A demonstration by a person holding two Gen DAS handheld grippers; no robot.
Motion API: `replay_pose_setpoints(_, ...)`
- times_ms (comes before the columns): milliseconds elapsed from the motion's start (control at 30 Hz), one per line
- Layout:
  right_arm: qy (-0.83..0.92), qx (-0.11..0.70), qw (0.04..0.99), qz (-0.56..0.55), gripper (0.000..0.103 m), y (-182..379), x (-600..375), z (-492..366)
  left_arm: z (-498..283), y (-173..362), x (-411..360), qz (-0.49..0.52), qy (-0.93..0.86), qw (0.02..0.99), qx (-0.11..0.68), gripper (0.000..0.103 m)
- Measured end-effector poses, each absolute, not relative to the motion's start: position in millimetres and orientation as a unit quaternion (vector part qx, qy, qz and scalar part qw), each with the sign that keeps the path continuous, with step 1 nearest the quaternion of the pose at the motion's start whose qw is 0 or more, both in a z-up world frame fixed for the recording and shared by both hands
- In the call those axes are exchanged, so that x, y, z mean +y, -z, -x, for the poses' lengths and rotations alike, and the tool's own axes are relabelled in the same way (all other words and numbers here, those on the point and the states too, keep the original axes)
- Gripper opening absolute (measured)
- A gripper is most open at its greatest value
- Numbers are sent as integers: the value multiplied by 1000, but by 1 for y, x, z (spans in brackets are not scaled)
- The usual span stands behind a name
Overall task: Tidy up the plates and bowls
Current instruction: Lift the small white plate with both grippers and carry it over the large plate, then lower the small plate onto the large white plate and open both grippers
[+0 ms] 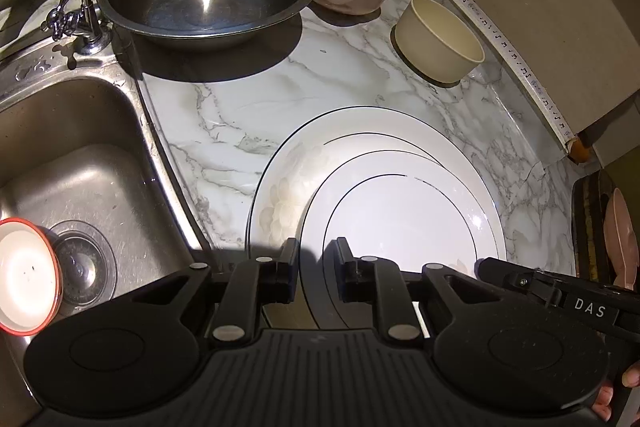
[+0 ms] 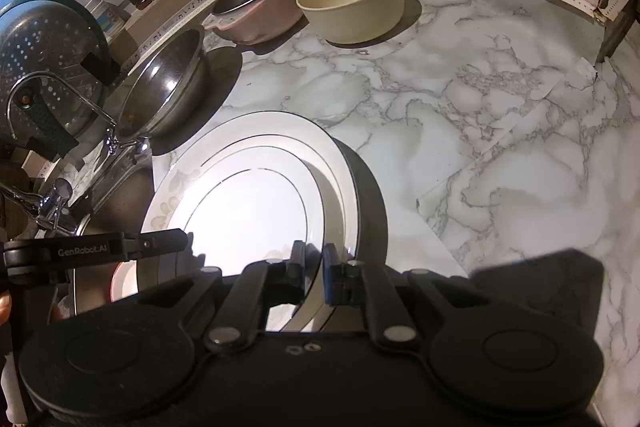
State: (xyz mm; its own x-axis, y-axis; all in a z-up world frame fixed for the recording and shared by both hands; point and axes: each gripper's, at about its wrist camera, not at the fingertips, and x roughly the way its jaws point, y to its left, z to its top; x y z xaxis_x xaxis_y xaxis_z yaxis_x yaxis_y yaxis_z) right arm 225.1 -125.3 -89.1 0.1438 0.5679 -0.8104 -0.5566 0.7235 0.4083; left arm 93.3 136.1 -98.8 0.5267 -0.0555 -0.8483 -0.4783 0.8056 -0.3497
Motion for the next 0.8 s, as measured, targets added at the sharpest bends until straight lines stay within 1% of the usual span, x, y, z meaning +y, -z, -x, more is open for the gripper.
replay_pose_setpoints(200,-366,547,753,-21,9,92,-128,-229,-94,101,138,291,-120,825,468,17)
replay_pose_setpoints(500,-366,549,751,-30,7,93,-131,-231,-96,100,139,275,-114,830,472,17)
replay_pose_setpoints(800,-372,547,749,-18,8,96,-125,-231,-89,81,143,260,-110,845,454,17)
